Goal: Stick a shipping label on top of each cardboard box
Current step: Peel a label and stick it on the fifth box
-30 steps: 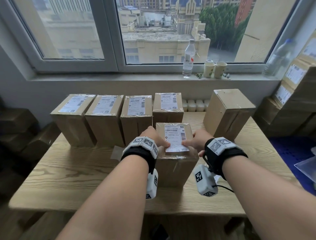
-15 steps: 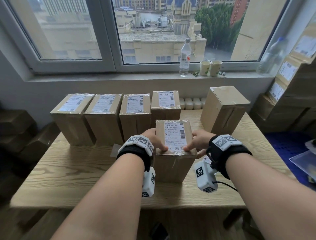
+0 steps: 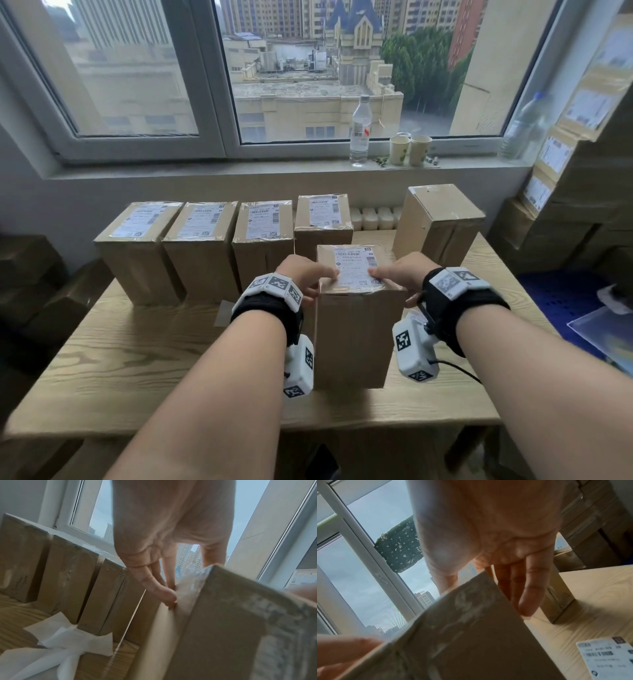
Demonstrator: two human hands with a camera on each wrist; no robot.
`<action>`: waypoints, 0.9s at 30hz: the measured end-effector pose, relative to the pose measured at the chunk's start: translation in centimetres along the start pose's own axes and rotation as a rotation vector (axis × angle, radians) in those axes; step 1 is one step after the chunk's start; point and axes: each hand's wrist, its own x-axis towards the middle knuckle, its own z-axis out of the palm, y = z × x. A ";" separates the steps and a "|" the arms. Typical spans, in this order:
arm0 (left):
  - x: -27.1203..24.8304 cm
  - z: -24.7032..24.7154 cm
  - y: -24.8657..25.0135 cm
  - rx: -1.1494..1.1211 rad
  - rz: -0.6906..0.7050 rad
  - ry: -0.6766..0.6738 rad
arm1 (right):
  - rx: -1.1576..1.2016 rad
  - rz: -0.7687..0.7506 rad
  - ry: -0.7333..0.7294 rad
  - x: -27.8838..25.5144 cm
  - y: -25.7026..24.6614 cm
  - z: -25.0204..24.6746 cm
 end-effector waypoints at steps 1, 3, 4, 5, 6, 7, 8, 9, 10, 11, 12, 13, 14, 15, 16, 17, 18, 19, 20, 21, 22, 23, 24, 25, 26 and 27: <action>-0.1 0.3 0.5 -0.003 0.008 -0.009 | 0.006 0.020 0.022 0.1 0.4 -0.6; -0.2 0.9 1.5 -0.002 0.013 -0.021 | 0.037 0.066 0.059 0.3 1.1 -1.7; -0.2 1.3 2.0 -0.002 0.017 -0.025 | 0.046 0.075 0.077 0.4 1.4 -2.3; -0.1 1.6 2.5 -0.003 0.026 -0.024 | 0.048 0.075 0.097 0.5 1.7 -2.9; 0.0 2.0 3.1 -0.002 0.037 -0.018 | 0.051 0.072 0.116 0.6 1.9 -3.5; 0.1 2.4 3.6 -0.001 0.048 -0.012 | 0.057 0.075 0.135 0.6 2.1 -4.1; 0.2 2.8 4.3 0.001 0.060 -0.004 | 0.062 0.074 0.156 0.7 2.3 -4.8; 0.4 3.1 4.9 0.001 0.073 0.002 | 0.066 0.072 0.176 0.9 2.4 -5.4; 0.6 3.5 5.5 -0.003 0.085 0.005 | 0.071 0.058 0.196 1.3 2.6 -6.0; 0.8 3.8 6.2 -0.012 0.097 0.008 | 0.080 0.046 0.207 1.6 2.7 -6.5; 1.0 4.1 6.8 -0.022 0.104 0.010 | 0.091 0.034 0.214 2.0 2.8 -7.0; 1.4 4.4 7.3 -0.033 0.111 0.015 | 0.108 0.027 0.221 2.4 2.9 -7.5; 1.7 4.8 7.8 -0.044 0.120 0.023 | 0.127 0.016 0.231 2.9 3.0 -7.9; 2.0 5.1 8.2 -0.050 0.131 0.035 | 0.142 0.006 0.237 3.2 3.0 -8.4; 2.3 5.4 8.7 -0.050 0.139 0.052 | 0.151 -0.008 0.239 3.7 3.1 -8.8; 2.7 5.7 9.0 -0.051 0.148 0.071 | 0.156 -0.021 0.236 4.2 3.2 -9.1; 3.2 6.0 9.3 -0.050 0.155 0.085 | 0.166 -0.038 0.232 4.8 3.3 -9.4; 3.6 6.3 9.6 -0.044 0.168 0.099 | 0.186 -0.052 0.217 5.3 3.2 -9.7; 4.0 6.5 10.0 -0.026 0.178 0.111 | 0.214 -0.074 0.201 5.8 3.2 -9.8; 4.4 6.7 10.3 -0.009 0.189 0.122 | 0.234 -0.093 0.194 6.4 3.2 -10.0; 4.9 6.9 10.7 0.004 0.193 0.131 | 0.240 -0.124 0.194 7.1 3.1 -10.1; 5.3 7.0 10.8 0.012 0.197 0.138 | 0.234 -0.152 0.193 7.8 3.0 -10.2; 5.8 7.2 11.0 0.021 0.198 0.147 | 0.230 -0.182 0.190 8.6 2.9 -10.2; 6.3 7.2 11.1 0.042 0.204 0.164 | 0.229 -0.199 0.177 9.3 2.8 -10.1; 6.7 7.3 11.1 0.076 0.210 0.181 | 0.230 -0.214 0.158 9.9 2.7 -9.9; 7.2 7.3 11.1 0.112 0.212 0.200 | 0.232 -0.218 0.136 10.5 2.6 -9.6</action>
